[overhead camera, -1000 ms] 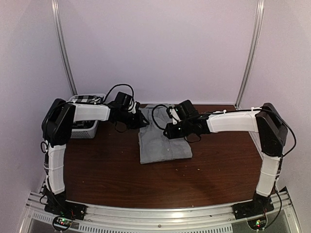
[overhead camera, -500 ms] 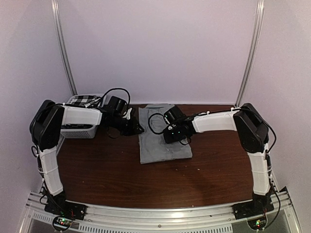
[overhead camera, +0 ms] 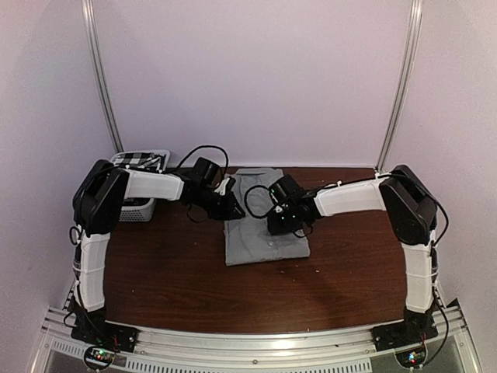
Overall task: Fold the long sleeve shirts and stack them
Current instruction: Smooth out the 2/3-rectangle-folded shirt at the center of the board.
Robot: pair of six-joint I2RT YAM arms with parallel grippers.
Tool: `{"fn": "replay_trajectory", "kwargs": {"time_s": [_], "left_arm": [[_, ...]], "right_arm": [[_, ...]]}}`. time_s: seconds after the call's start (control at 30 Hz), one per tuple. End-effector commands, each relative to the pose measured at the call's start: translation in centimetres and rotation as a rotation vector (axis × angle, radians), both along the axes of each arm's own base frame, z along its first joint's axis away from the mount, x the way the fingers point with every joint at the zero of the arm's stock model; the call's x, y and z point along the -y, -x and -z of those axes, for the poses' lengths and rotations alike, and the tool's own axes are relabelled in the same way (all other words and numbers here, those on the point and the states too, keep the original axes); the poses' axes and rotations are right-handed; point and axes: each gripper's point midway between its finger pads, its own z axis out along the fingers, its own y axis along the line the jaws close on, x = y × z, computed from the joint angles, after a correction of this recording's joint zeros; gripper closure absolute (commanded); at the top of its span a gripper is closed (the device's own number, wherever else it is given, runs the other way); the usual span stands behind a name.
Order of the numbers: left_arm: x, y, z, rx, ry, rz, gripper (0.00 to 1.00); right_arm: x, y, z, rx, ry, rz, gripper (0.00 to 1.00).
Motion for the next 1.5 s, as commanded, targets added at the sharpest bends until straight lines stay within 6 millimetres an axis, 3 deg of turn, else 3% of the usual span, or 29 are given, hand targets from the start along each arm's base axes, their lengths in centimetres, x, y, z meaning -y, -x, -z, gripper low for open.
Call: {"fn": "replay_trajectory", "kwargs": {"time_s": [0.0,0.17,0.5,0.63,0.73,0.93,1.03,1.23,1.47], "left_arm": [[0.4,-1.7,1.2,0.019,-0.053,0.012,0.82],[0.7,-2.9,2.6,0.016,-0.086,0.022,0.82],[0.4,-3.7,3.2,0.014,-0.093,0.033,0.83],[0.6,-4.0,2.4,0.030,-0.082,0.040,0.83],[0.5,-4.6,0.5,0.061,-0.064,0.031,0.82],[-1.2,-6.7,-4.7,0.163,-0.030,-0.031,0.80],[-1.2,-7.8,-6.1,0.191,-0.003,-0.032,0.80],[0.0,-8.4,-5.6,0.170,0.042,-0.016,0.81],[-0.7,-5.9,-6.7,0.165,0.059,-0.012,0.82]], "right_arm": [[1.0,-0.2,-2.6,-0.011,-0.118,0.029,0.62],[2.4,-2.6,-2.9,-0.009,-0.186,0.046,0.65],[5.3,-5.4,-0.2,-0.067,-0.255,0.118,0.71],[5.6,-5.2,1.1,-0.093,-0.237,0.125,0.72],[6.1,-4.9,1.4,-0.099,-0.218,0.135,0.73],[6.9,-4.8,-0.4,-0.065,-0.192,0.145,0.73],[7.2,-4.8,-1.7,-0.046,-0.193,0.150,0.73],[7.3,-3.9,-4.3,-0.007,-0.208,0.148,0.73],[6.9,0.2,-5.3,-0.012,-0.197,0.095,0.72]]}}
